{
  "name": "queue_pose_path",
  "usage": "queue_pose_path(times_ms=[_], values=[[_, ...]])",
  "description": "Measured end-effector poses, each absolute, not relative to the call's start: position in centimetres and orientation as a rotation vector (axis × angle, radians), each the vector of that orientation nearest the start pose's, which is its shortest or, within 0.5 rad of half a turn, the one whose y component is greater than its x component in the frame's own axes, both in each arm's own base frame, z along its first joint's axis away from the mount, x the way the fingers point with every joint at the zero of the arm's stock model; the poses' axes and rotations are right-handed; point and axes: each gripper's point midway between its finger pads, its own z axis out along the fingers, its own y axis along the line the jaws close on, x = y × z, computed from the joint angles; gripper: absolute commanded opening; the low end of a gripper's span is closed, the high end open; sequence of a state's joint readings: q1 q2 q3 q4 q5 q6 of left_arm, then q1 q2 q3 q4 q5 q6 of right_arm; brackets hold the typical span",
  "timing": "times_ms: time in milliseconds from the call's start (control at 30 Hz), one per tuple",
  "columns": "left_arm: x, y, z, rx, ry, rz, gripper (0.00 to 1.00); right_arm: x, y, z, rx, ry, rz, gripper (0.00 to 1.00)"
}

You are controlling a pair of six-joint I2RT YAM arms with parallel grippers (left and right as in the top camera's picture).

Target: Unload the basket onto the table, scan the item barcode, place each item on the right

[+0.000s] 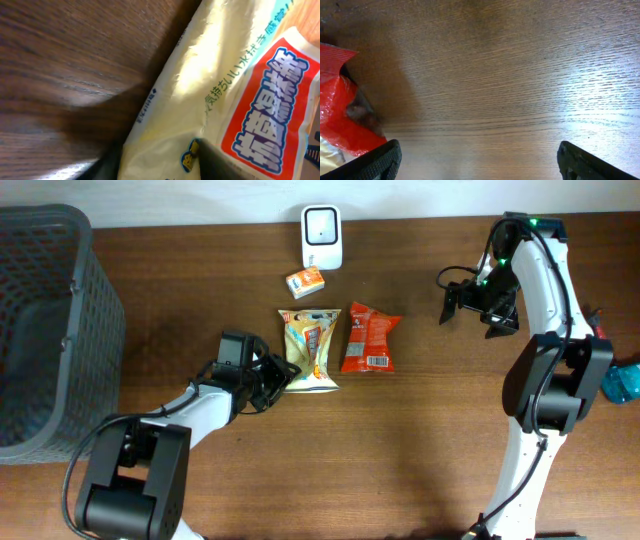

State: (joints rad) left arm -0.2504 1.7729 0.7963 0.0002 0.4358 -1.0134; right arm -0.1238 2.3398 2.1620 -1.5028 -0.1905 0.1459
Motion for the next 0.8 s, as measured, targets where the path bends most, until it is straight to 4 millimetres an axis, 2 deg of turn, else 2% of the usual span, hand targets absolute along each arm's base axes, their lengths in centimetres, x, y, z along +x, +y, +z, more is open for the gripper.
queue_pose_path(times_ms=[200, 300, 367, 467, 633, 700, 800], values=[[36.0, -16.6, 1.1, -0.767, 2.623, -0.969, 0.00, 43.0, -2.1, 7.8, 0.453, 3.206, 0.307, 0.98], [36.0, -16.5, 1.3, -0.660, 2.627, -0.948, 0.00, 42.9, -2.1, 7.8, 0.452, 3.207, 0.307, 0.98], [36.0, -16.1, 2.1, -0.572, 2.625, -0.924, 0.00, 42.9, -2.1, 7.8, 0.452, 3.207, 0.308, 0.98], [36.1, -14.8, 5.5, -0.464, 2.588, -0.835, 0.00, 43.0, -2.1, 7.8, 0.453, 3.206, 0.307, 0.99], [37.1, -12.4, 13.4, -0.310, 2.426, -0.633, 0.00, 43.0, -2.1, 7.8, 0.451, 3.206, 0.307, 0.98], [37.1, -11.1, 15.5, -0.265, 2.367, -0.538, 0.00, 43.0, -2.1, 7.8, 0.452, 3.206, 0.307, 0.98], [37.1, -9.2, 17.3, -0.203, 2.304, -0.381, 0.00, 42.9, -2.1, 7.8, 0.453, 3.207, 0.307, 0.98]])
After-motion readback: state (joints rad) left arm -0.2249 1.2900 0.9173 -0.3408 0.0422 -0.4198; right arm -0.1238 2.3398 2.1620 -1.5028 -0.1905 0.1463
